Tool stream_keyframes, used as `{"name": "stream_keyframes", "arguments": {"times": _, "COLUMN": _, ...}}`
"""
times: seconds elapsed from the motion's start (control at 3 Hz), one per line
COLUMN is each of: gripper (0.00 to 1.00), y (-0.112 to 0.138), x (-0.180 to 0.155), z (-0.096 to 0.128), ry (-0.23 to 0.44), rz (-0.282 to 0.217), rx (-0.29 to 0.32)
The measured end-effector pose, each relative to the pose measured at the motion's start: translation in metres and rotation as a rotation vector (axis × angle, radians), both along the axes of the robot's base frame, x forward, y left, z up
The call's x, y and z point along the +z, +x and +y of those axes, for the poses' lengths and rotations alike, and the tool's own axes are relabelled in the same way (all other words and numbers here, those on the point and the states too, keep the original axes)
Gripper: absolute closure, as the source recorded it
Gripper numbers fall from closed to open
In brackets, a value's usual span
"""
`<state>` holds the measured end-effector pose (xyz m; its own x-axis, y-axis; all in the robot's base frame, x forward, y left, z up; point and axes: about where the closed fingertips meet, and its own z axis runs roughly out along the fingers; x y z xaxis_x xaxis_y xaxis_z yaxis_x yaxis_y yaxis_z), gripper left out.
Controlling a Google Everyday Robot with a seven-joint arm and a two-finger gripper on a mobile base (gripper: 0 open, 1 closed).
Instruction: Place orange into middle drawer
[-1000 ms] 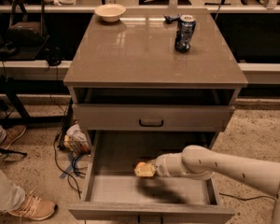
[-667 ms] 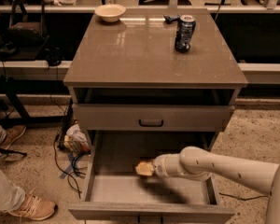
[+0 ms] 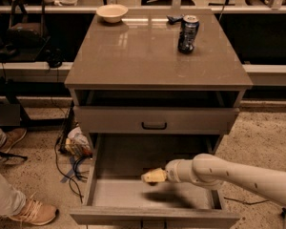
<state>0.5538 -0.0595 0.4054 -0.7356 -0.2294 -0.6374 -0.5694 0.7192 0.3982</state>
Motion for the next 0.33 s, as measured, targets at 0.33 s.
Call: {"name": "stream_keyframes", "arguments": {"times": 0.33, "gripper": 0.00, "y": -0.0115, "x": 0.0185, "z": -0.0502, "ry": -0.050, "rz": -0.020, "rx": -0.088}}
